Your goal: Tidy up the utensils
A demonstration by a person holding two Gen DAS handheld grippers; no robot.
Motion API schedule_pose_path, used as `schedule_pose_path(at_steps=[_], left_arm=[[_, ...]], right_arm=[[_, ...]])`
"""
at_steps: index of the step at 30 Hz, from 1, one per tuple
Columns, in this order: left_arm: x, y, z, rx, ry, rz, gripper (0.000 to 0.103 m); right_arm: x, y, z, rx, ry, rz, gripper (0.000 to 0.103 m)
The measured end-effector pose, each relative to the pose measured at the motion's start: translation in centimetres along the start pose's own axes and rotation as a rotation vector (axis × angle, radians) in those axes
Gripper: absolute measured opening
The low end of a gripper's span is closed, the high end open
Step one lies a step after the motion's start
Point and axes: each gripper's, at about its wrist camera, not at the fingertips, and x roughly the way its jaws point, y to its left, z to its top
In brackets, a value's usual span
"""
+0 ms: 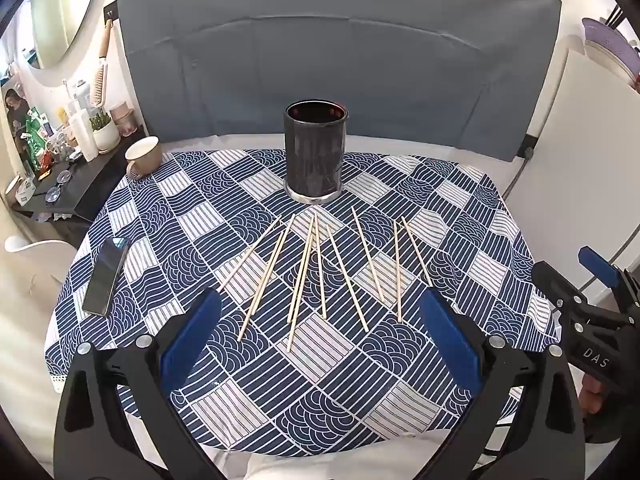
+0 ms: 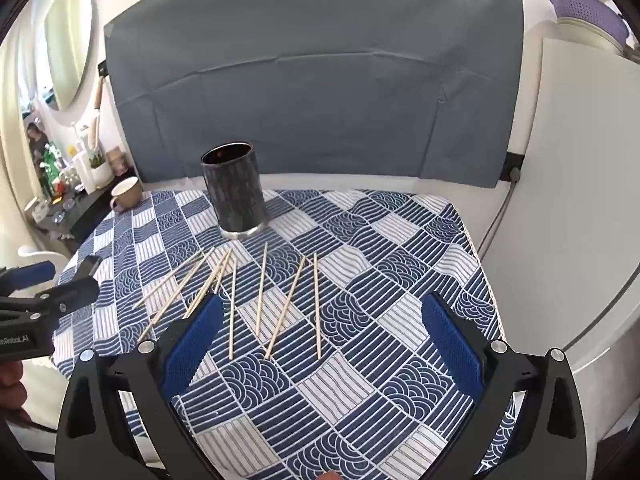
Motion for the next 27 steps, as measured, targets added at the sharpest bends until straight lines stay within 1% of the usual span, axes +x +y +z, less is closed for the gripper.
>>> schedule_pose_path(at_steps=[2, 3, 6, 8, 9, 11, 14, 20, 27], left_arm=[[0.02, 0.06, 0.04, -0.001, -0.002, -0.001, 0.097], [0.14, -0.23, 0.06, 0.014, 0.007, 0.009, 0.097], [0.33, -0.5, 0.18, 0.014, 0.014, 0.001, 0.097], [0.48, -0.61, 0.32, 0.009, 0.017, 0.006, 0.097], [0.3, 0.17, 0.1, 0.0, 0.015, 0.005, 0.097], [0.37, 0.2, 0.18, -0.004, 0.016, 0.003, 0.097], [0.42, 0.02, -0.13, -0.009, 0.015, 0.001, 0.097], [0.62, -0.13, -0.34, -0.01, 0.024, -0.006, 0.097], [0.79, -0.03, -0.42, -0.021, 0.032, 0.002, 0.097]], right_arm=[[0.03, 0.06, 0.11, -0.001, 0.001, -0.001, 0.095], [0.02, 0.1, 0.16, -0.002, 0.0, -0.001, 0.095], [-0.14, 0.19, 0.23, -0.002, -0.005, 0.001, 0.095], [0.11, -0.12, -0.27, -0.003, -0.006, 0.002, 0.095], [0.29, 0.05, -0.45, -0.004, -0.003, 0.003, 0.095], [-0.1, -0.17, -0.65, -0.003, -0.001, 0.005, 0.095], [0.4, -0.11, -0.17, 0.002, 0.021, 0.002, 0.095], [0.44, 0.04, -0.29, -0.005, 0.025, 0.0, 0.095], [0.49, 0.29, -0.27, -0.023, 0.027, 0.001, 0.095]])
